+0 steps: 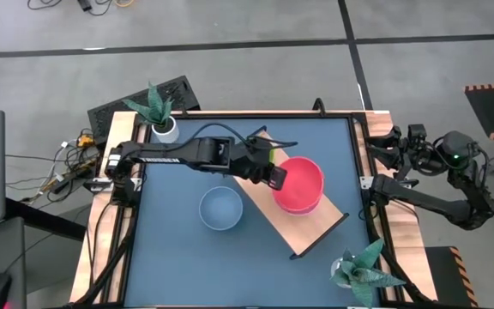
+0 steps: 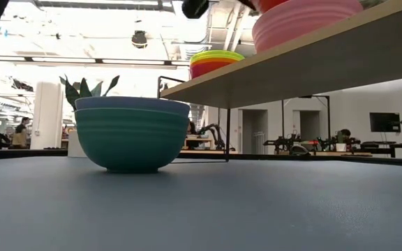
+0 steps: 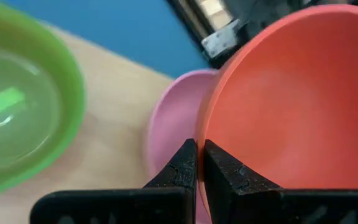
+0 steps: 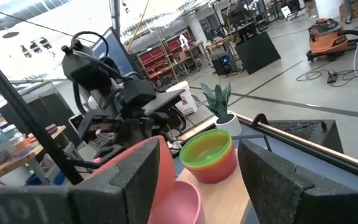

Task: Place and stack bowls onto a shelf
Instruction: Stack the orange bowl on top of the pink bowl on the shelf

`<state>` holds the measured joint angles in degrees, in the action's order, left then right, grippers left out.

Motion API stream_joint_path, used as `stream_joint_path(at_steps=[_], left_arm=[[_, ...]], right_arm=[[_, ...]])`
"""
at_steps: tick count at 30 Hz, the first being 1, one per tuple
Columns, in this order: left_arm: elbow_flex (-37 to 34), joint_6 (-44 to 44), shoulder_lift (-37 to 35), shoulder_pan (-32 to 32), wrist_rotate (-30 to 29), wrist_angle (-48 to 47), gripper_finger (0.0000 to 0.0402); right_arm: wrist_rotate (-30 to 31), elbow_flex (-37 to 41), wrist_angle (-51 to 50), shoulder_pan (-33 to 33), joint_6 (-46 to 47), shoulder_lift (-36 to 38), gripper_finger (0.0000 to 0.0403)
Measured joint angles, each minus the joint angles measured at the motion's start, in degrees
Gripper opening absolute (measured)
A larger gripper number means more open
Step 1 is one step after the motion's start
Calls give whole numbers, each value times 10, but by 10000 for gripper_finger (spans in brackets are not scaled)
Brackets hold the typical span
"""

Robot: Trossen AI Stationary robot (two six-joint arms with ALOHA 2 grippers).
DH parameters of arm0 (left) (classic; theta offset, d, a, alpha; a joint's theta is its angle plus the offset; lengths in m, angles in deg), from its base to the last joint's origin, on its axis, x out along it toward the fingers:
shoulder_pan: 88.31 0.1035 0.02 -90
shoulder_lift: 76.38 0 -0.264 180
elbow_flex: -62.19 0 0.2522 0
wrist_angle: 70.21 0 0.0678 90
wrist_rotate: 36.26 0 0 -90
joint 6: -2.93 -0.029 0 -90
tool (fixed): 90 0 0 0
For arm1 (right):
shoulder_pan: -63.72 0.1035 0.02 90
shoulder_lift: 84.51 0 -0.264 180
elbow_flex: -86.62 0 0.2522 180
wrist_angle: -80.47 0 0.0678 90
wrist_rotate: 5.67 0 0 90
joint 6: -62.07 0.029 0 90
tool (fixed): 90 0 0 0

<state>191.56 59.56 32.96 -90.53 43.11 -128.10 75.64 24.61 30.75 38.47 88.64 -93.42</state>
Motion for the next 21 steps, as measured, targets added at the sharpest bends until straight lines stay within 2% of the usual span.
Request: stream_joint_path(at_steps=[6, 21], left_arm=[[-1, -6, 20, 2, 9, -12, 0], [1, -34, 14, 4, 4, -19, 9]], right_arm=[[0, 0, -4, 0, 4, 0, 245], [2, 0, -5, 0, 4, 0, 245]])
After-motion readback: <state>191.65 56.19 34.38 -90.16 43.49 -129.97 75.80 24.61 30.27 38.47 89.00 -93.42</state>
